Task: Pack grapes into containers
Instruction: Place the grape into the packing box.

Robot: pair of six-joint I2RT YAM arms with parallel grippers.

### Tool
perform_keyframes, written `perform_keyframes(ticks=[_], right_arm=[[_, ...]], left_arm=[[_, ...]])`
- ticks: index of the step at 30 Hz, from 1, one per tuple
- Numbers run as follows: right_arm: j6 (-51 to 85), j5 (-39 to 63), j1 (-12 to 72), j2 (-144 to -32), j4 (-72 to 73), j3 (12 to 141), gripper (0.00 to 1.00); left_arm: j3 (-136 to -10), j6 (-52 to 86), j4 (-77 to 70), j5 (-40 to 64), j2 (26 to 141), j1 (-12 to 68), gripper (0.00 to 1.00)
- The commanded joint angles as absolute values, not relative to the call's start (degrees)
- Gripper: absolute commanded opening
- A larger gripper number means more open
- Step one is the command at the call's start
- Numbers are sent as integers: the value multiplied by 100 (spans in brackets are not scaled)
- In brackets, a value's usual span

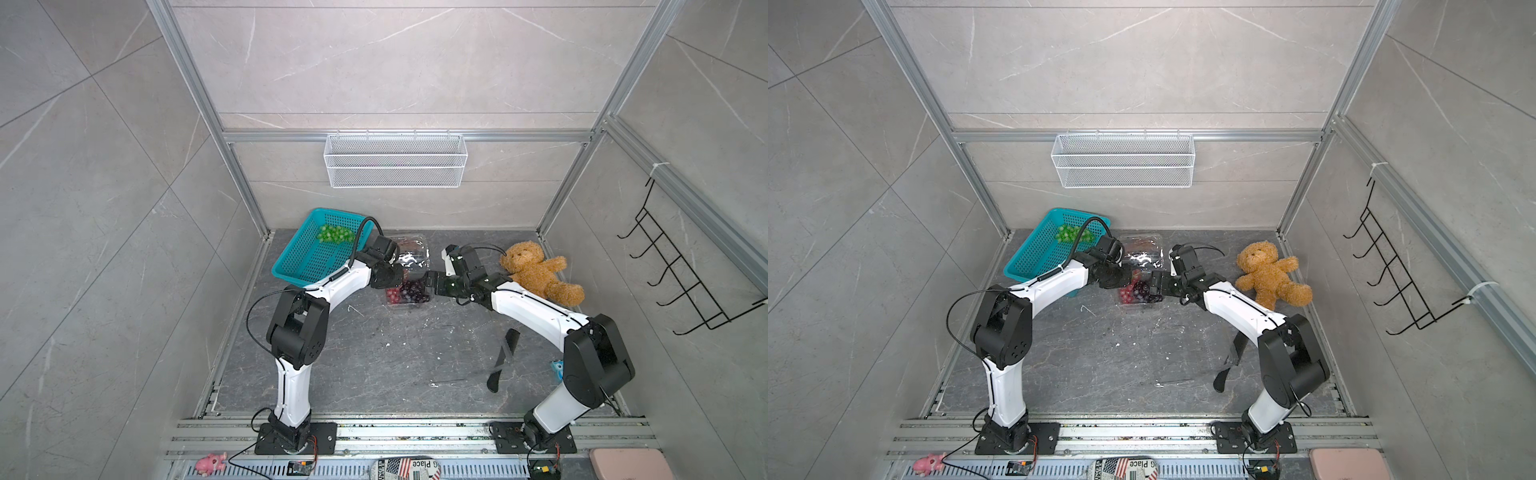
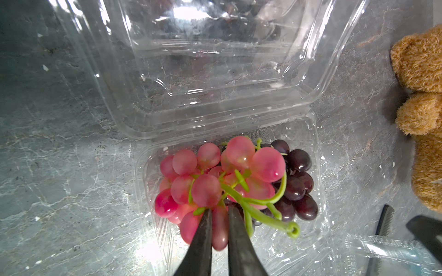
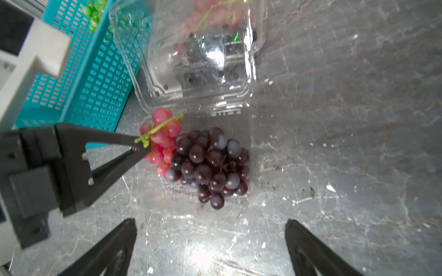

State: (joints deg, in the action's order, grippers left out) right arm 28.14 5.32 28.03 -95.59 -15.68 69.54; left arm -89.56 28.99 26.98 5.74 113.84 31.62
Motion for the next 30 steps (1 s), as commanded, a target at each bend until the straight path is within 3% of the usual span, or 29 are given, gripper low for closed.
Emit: perform_keyframes(ticks=[1, 12, 24, 30], right_arm=[[2918, 327, 2784, -9827, -1888, 7290, 99], [2796, -36, 3000, -10611, -2264, 8173, 97], [2848, -110, 3181, -11064, -2424, 8775, 97], [2883, -314, 3182, -11278, -2647, 9248, 97]], left_arm=[[-9070, 2957, 2773, 568, 11169, 3189, 20], [-8930, 3146, 2698, 563, 10770, 3190, 36], [-8658, 3415, 2668, 688, 10358, 2886, 45], [-8258, 3539, 2486, 856, 9952, 2624, 59]])
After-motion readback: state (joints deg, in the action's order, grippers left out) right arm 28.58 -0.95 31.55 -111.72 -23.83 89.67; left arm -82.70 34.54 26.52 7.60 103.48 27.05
